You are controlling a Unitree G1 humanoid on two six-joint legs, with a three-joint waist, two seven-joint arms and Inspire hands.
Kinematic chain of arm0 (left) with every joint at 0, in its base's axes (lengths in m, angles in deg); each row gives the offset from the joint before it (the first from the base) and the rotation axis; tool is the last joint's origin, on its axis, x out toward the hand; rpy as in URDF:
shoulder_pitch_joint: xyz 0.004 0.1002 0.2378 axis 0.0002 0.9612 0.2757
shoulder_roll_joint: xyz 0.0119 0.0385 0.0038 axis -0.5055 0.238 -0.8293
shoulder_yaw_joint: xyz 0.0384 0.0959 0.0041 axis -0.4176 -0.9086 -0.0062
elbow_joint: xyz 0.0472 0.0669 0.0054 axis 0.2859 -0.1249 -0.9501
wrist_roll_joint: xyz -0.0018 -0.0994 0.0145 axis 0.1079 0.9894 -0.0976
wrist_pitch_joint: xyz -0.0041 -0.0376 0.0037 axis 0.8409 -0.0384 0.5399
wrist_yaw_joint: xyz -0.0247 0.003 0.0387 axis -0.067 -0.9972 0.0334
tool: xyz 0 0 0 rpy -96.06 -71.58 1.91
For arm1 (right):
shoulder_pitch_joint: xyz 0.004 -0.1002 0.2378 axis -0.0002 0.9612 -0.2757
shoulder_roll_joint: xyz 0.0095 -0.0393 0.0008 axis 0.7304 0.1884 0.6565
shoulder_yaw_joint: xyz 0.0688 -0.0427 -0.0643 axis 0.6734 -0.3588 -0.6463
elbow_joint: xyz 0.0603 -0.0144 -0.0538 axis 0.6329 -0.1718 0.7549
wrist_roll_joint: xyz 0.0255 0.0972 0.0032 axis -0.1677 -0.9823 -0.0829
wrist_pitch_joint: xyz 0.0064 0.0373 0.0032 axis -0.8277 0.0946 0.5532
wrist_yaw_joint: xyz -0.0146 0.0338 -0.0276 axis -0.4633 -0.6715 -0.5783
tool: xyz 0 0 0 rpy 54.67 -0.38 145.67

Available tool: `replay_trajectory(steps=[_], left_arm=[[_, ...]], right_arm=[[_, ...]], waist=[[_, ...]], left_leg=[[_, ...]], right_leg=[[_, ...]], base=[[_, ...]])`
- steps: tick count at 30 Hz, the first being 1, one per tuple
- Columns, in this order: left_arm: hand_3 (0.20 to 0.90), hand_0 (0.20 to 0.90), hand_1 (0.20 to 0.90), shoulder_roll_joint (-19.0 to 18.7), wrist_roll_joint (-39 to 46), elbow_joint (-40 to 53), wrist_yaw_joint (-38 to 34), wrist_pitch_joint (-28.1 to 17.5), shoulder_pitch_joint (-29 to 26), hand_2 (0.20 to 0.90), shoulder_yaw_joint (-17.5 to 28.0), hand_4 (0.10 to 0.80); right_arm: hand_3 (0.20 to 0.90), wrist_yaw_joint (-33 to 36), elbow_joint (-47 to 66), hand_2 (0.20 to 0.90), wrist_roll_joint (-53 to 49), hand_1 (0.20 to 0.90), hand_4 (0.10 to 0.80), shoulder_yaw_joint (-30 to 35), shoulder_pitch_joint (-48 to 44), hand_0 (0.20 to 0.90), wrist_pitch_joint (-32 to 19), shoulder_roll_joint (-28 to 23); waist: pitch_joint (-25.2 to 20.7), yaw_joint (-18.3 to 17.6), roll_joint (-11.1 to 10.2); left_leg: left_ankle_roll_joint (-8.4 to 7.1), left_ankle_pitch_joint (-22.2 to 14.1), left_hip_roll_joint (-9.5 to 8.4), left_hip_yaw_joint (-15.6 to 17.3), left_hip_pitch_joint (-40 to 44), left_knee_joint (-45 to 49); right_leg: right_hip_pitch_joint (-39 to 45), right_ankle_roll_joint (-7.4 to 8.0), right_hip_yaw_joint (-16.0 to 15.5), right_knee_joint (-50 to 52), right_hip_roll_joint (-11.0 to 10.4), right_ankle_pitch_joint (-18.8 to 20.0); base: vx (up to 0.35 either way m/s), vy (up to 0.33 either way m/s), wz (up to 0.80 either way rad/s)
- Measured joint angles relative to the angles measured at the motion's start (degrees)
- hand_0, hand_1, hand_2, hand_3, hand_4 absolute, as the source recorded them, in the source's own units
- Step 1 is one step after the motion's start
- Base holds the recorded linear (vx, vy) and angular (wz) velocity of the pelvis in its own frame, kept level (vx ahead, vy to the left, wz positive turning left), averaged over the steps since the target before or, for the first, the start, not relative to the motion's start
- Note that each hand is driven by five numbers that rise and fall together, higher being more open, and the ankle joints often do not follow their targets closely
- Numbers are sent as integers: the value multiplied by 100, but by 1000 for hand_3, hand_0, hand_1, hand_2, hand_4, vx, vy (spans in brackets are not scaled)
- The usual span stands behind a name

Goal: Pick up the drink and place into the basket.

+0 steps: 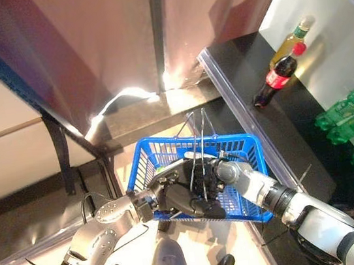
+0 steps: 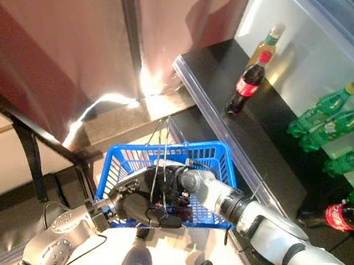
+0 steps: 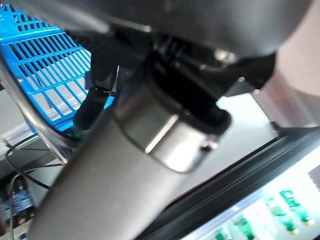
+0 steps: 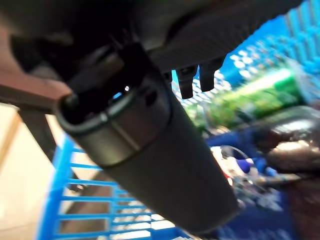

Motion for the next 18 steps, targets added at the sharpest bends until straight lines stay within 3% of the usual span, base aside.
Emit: replay_trajectory(steps=[12, 18], left_arm=[[200, 300, 300, 36, -1, 2, -448, -6, 29, 300, 61, 100], [200, 300, 300, 162, 5, -3, -747, -204, 426, 300, 607, 100]], right_arm=[[900, 13, 1012, 900, -3, 900, 800, 355, 265, 900, 146, -361], [900, 98, 1843, 900, -67, 900, 800, 907, 787, 900, 142, -566]], waist=[[-29, -409, -48], [-30, -552, -48]], left_leg=[[56, -59, -27, 318, 80, -1], [76, -73, -32, 424, 80, -2]], right_leg=[[-117, 16, 309, 1, -54, 64], [-199, 25, 440, 2, -76, 93]], base=[[8, 26, -13], [12, 16, -10]])
